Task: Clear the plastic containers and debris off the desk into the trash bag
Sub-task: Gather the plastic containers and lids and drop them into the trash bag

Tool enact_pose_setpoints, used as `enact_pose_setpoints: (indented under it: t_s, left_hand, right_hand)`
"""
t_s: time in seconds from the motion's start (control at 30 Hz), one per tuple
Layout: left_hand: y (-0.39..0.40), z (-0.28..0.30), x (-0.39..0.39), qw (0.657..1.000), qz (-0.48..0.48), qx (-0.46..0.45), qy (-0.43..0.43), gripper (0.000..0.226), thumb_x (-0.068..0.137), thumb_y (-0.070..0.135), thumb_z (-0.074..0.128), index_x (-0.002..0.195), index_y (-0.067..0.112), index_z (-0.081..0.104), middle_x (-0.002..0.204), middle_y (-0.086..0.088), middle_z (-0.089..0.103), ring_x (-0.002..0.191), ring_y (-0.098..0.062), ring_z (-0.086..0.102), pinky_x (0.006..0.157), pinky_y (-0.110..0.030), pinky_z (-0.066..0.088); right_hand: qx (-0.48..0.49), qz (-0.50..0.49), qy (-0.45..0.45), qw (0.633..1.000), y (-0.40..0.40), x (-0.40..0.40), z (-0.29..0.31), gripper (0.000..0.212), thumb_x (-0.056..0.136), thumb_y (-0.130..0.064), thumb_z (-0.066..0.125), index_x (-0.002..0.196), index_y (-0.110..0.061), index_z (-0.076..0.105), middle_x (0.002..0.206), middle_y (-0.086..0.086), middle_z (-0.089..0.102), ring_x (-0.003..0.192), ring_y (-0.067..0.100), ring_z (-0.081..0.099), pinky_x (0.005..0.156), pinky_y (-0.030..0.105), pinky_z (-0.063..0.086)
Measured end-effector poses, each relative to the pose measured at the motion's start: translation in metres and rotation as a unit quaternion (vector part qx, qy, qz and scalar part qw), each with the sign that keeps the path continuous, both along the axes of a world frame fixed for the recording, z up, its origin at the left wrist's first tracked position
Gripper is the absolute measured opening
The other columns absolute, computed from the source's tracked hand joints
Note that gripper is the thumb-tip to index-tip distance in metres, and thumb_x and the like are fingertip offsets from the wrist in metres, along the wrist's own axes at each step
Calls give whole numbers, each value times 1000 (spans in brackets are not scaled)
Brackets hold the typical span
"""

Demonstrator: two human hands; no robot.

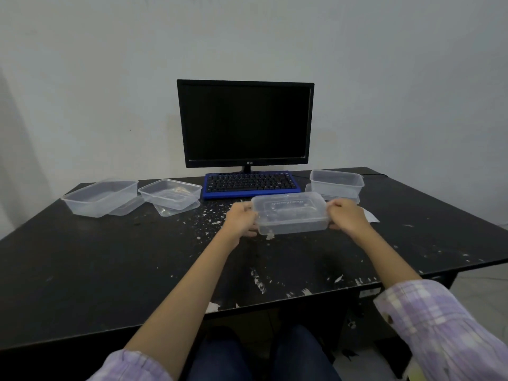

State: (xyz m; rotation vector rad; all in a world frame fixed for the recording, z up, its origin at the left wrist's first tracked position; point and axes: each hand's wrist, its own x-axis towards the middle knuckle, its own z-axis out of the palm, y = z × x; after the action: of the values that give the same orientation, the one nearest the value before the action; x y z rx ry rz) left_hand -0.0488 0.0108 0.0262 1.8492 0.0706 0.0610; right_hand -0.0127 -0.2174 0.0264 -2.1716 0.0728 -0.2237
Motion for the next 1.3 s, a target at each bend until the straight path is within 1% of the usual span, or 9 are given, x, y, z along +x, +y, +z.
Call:
enact_pose_setpoints:
  t_s: [0.13,0.2,0.33,0.53,0.73,0.9,1.0,1.1,1.3]
  left_hand:
    - [39,18,-18,999,7,-37,-25,26,94,2,44,107,18,59,106,-10,66,86,-20,67,65,-27,57]
    - [63,23,-30,998,23,-53,-28,28,93,3,45,116,15,57,104,-11,65,86,-21,68,66,-29,57]
    - [118,22,-59,995,61,-79,-23,40,93,8,49,133,13,48,103,-12,66,84,-25,68,72,-34,57]
    - [194,18,-127,986,105,-123,-46,29,89,7,56,117,14,62,89,-4,73,64,-14,67,62,-30,58]
    - [261,8,-218,978,151,-130,-62,32,80,16,64,112,16,68,107,-8,71,86,-26,69,64,-31,58]
    - [301,-9,-286,981,162,-99,-50,39,76,17,64,115,19,67,116,-7,69,97,-22,69,69,-32,58]
    - [321,-24,-322,984,157,-83,-30,45,75,17,73,119,20,64,120,-8,66,105,-25,66,74,-33,58]
    - [335,-40,-350,986,155,-67,-3,59,68,35,76,124,23,61,126,-5,63,112,-27,63,80,-34,57]
    - [346,-91,-377,973,205,-88,57,63,59,40,82,118,26,65,120,-4,66,104,-31,66,79,-37,58]
  right_hand:
    - [139,35,40,989,35,-9,15,18,94,-13,47,107,-11,59,110,12,62,93,24,64,76,34,58]
    - [174,59,65,981,55,-18,20,21,95,-16,50,114,-10,58,105,13,65,88,22,65,72,30,56]
    - [216,133,102,962,96,-38,23,24,95,-24,53,115,-14,58,96,8,67,85,18,66,66,26,52]
    - [274,239,157,918,165,-69,17,29,91,-29,60,115,-13,59,98,9,69,85,20,71,67,28,58]
    - [286,347,219,866,228,-116,6,30,84,-27,69,109,-11,61,93,7,74,83,18,73,71,29,58]
    - [321,396,263,819,267,-167,-14,34,83,-21,70,112,-9,58,91,8,74,76,17,72,65,25,56]
    - [309,407,280,813,290,-194,-32,32,84,-19,69,112,-11,57,99,11,73,80,20,71,67,26,57]
    - [307,414,284,809,302,-217,-52,31,85,-17,68,113,-14,56,100,11,72,85,21,71,69,27,56]
    - [290,410,297,812,314,-246,-100,33,80,-15,71,110,-21,58,101,11,69,86,17,72,69,27,58]
